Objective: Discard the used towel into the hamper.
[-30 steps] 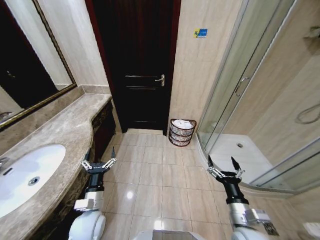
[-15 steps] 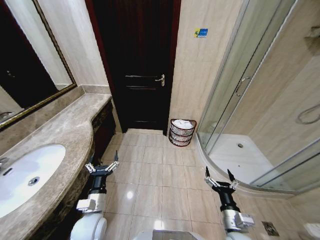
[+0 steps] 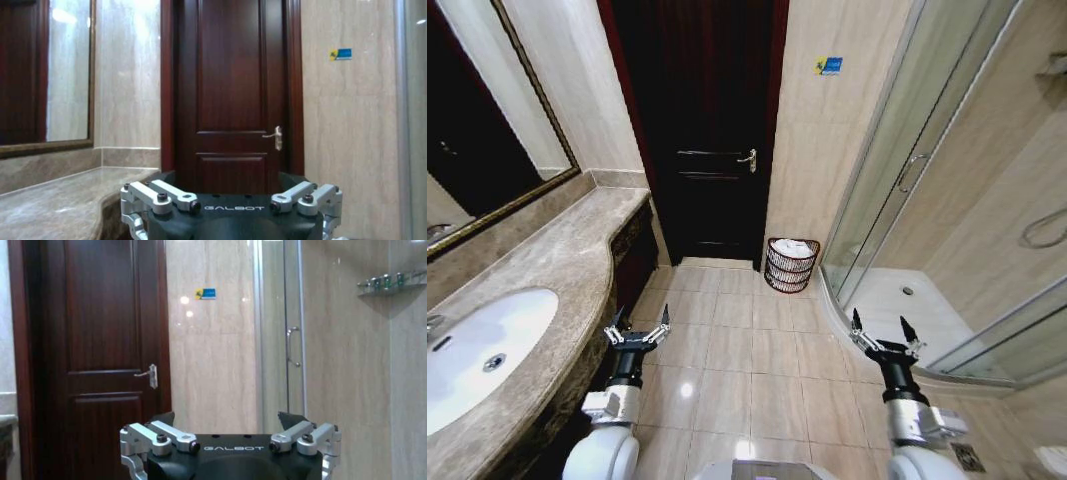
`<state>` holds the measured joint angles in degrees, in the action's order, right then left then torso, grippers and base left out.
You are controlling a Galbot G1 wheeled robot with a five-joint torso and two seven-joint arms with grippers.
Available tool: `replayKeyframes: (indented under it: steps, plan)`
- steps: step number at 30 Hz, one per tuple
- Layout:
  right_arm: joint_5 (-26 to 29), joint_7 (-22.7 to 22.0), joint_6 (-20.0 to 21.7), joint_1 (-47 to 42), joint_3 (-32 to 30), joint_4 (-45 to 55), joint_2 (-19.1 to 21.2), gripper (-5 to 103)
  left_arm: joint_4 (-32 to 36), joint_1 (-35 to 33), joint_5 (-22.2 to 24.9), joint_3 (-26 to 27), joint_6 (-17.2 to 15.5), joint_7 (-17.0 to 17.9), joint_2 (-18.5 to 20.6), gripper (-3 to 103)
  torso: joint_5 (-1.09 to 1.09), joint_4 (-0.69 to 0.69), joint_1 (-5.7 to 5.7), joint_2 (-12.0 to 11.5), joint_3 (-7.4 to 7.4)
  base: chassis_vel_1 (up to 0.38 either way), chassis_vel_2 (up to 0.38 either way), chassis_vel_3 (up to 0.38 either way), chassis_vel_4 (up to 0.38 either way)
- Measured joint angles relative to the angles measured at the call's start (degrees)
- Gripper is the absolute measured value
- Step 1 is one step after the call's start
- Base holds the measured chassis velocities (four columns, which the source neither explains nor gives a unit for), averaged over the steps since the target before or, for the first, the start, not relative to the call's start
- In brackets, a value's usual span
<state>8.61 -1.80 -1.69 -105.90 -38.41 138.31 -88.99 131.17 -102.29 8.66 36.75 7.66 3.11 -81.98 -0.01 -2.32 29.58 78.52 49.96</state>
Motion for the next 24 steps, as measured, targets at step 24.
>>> replayKeyframes:
  steps: [24]
  plan:
    - [-2.2,0.1,-0.5,0.4,0.9,-0.4,-0.4,100,0.3,1.4,-0.2,0.0,-1.4,-0.2,-0.1,100,0.00,0.00,0.00,0.0,0.00,0.000,0.000,0.000,0.000]
